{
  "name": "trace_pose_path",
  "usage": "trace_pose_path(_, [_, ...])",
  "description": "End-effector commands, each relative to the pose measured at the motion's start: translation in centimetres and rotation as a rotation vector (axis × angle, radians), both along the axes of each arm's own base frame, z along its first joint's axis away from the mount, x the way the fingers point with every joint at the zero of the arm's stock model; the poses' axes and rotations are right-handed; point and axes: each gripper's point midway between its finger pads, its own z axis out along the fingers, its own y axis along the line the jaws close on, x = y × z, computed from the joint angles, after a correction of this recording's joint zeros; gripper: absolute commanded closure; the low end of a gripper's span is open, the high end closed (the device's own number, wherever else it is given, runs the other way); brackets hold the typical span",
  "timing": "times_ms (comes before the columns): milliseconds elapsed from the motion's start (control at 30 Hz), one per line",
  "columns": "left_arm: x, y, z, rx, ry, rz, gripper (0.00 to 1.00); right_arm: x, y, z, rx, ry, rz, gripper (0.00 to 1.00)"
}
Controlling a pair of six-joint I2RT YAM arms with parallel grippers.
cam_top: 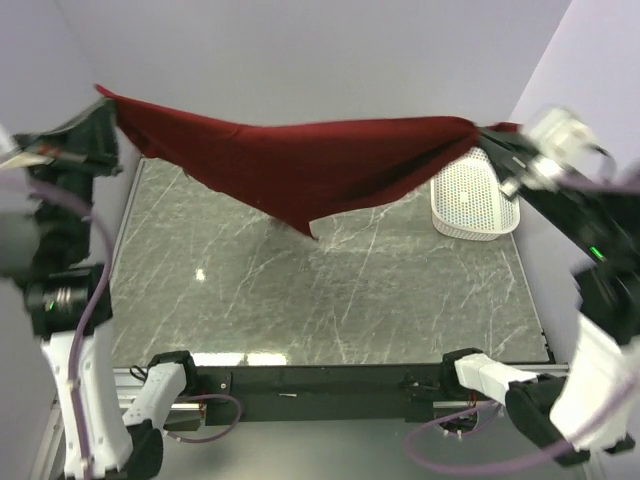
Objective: Fold and stack the t-shirts
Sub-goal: Flatten the tshirt out
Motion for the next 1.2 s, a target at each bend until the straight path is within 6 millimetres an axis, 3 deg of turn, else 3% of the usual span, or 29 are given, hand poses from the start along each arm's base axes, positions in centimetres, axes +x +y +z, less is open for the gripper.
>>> trace_pose_path(0, [-3.9, 0.5, 4.9, -0.057, -0.156, 0.033, 1.0, -4.2, -0.9, 4.0, 0.032, -0.12, -0.007, 1.0])
trace_pose_path(33, [-5.5, 0.3, 6.2, -0.053, -0.197, 0.031, 1.0, -5.0, -1.1, 4.6, 0.044, -0.138, -0.008, 1.0])
trace_pose_path(100, [-6.3, 0.2, 6.8, -0.064, -0.2, 0.028, 1.0, -6.5, -1.4, 5.6, 0.056, -0.172, -0.009, 1.0])
trace_pose_path(133, [-7.2, 0.0, 7.6, -0.062, -0.224, 0.023, 1.0, -6.5, -1.6, 5.6, 0.057, -0.176, -0.021, 1.0])
trace_pose_path(233, [-6.8, -0.3, 8.3, -0.061, -0.221, 0.006, 0.99, -5.3, -2.2, 4.4, 0.051, -0.143, -0.068, 1.0])
trace_pose_path(300, [-5.6, -0.2, 7.8, -0.065, -0.2, 0.001, 0.99, -3.3, -2.2, 2.1, 0.032, -0.076, -0.084, 1.0])
trace_pose_path(333, [-4.1, -0.2, 6.8, -0.068, -0.164, -0.006, 0.99, -2.4, -2.2, 1.5, 0.03, -0.067, -0.092, 1.0])
trace_pose_path(367, [-3.3, -0.3, 6.2, -0.069, -0.148, -0.013, 0.99, -0.3, -1.9, -1.4, 0.011, 0.011, -0.093, 1.0])
trace_pose_path(433, [-0.1, -0.4, 3.2, -0.069, -0.068, -0.032, 0.99, 1.2, -1.8, -3.4, 0.003, 0.034, -0.1, 1.0])
trace_pose_path(467, [1.1, -0.4, 2.0, -0.068, -0.034, -0.036, 1.0, 3.0, -1.6, -7.2, -0.015, 0.121, -0.106, 1.0])
trace_pose_path(533, [4.7, -0.6, -2.0, -0.063, 0.06, -0.065, 0.99, 5.1, -1.3, -10.2, -0.025, 0.156, -0.105, 1.0])
trace_pose_path(567, [5.9, -0.9, -3.7, -0.059, 0.094, -0.082, 1.0, 6.7, -1.0, -14.9, -0.046, 0.252, -0.102, 1.0])
trace_pose_path(600, [8.4, -0.8, -7.6, -0.064, 0.18, -0.092, 0.99, 7.7, -0.7, -16.1, -0.045, 0.248, -0.097, 1.0])
trace_pose_path(633, [9.5, -1.5, -9.7, -0.057, 0.22, -0.127, 0.99, 8.5, -0.7, -18.0, -0.05, 0.274, -0.099, 1.0])
trace_pose_path(667, [10.4, -1.8, -11.0, -0.053, 0.23, -0.141, 1.0, 9.3, -0.5, -22.6, -0.067, 0.359, -0.095, 1.0])
trace_pose_path(700, [11.5, -2.0, -13.2, -0.044, 0.268, -0.15, 1.0, 10.1, -0.2, -24.7, -0.069, 0.395, -0.086, 1.0])
trace_pose_path(733, [13.4, -2.7, -17.9, -0.049, 0.368, -0.17, 0.99, 11.0, 0.0, -25.8, -0.072, 0.392, -0.083, 1.0])
trace_pose_path(767, [14.3, -3.1, -19.4, -0.039, 0.38, -0.18, 0.99, 11.8, 0.1, -30.0, -0.092, 0.478, -0.077, 1.0])
trace_pose_path(800, [15.1, -3.5, -21.6, -0.039, 0.422, -0.189, 0.99, 12.5, 0.2, -31.7, -0.095, 0.512, -0.081, 1.0])
trace_pose_path(833, [16.6, -4.3, -25.9, -0.042, 0.514, -0.205, 1.0, 13.3, 0.3, -33.0, -0.103, 0.527, -0.081, 1.0])
trace_pose_path(867, [17.5, -4.4, -27.9, -0.039, 0.556, -0.2, 0.99, 14.5, 0.4, -36.2, -0.123, 0.608, -0.084, 1.0])
trace_pose_path(900, [19.2, -4.3, -31.6, -0.044, 0.636, -0.193, 1.0, 15.4, 0.2, -37.6, -0.134, 0.641, -0.101, 1.0])
trace_pose_path(933, [19.9, -6.0, -33.3, -0.031, 0.681, -0.225, 0.99, 16.1, 0.2, -38.9, -0.144, 0.681, -0.108, 1.0])
trace_pose_path(967, [20.8, -5.9, -35.0, -0.027, 0.72, -0.204, 0.99, 17.7, 0.2, -41.0, -0.156, 0.745, -0.121, 1.0])
trace_pose_path(1000, [22.5, -6.1, -37.9, -0.028, 0.792, -0.199, 1.0, 18.3, 0.1, -42.3, -0.167, 0.797, -0.137, 1.0])
trace_pose_path(1033, [23.3, -6.2, -39.4, -0.026, 0.828, -0.188, 1.0, 19.9, 0.2, -41.5, -0.168, 0.795, -0.145, 1.0])
trace_pose_path(1067, [24.0, -6.0, -40.7, -0.031, 0.859, -0.172, 1.0, 21.0, 0.2, -44.2, -0.183, 0.871, -0.157, 1.0])
trace_pose_path(1133, [26.1, -5.5, -43.4, -0.036, 0.923, -0.133, 1.0, 23.1, 0.0, -43.9, -0.18, 0.902, -0.192, 1.0])
trace_pose_path(1167, [26.6, -5.4, -43.9, -0.038, 0.935, -0.12, 1.0, 23.8, 0.0, -45.5, -0.19, 0.945, -0.203, 1.0])
